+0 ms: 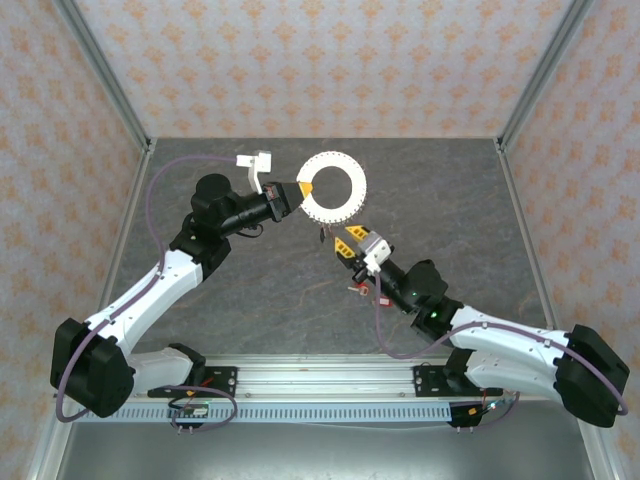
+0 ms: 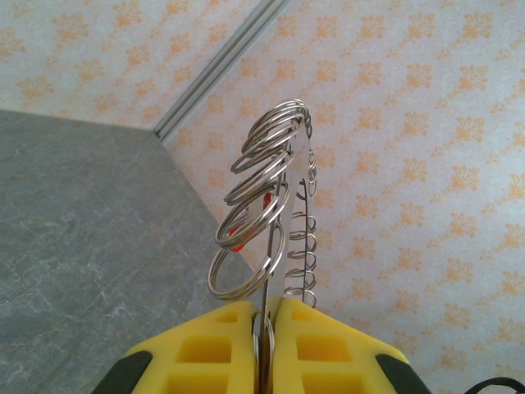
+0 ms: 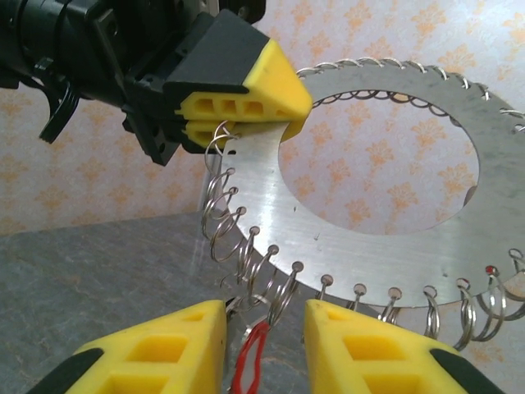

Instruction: Put the keys on the keyring

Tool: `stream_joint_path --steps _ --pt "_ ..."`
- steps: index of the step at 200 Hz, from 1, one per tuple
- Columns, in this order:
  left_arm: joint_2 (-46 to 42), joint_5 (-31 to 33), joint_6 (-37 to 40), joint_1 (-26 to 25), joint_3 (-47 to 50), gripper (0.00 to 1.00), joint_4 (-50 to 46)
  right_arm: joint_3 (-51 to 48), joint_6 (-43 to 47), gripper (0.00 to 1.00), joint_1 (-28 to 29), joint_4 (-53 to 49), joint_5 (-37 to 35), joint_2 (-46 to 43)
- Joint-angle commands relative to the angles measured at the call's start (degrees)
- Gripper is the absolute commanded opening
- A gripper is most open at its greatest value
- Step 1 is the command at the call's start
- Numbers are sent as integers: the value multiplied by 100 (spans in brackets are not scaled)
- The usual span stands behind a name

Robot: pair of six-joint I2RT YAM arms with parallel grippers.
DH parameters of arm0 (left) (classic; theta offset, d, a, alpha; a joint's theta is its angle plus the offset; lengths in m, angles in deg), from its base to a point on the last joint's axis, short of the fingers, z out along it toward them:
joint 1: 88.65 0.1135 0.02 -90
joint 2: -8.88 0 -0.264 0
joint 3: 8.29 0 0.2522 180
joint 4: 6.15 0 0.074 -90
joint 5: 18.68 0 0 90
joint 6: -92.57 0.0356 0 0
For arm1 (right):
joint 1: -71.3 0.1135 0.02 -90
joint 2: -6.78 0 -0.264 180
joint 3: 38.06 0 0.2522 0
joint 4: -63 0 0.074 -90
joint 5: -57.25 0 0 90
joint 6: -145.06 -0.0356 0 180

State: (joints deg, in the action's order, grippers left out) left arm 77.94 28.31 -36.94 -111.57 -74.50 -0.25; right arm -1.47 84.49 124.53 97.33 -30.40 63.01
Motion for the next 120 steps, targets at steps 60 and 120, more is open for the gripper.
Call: stream_joint_path --steps 60,120 --pt "-50 -29 -48 -72 -66 0 215 371 108 26 34 300 -361 339" --pt "-97 -24 22 -73 -81 0 102 231 177 26 29 332 -576 363"
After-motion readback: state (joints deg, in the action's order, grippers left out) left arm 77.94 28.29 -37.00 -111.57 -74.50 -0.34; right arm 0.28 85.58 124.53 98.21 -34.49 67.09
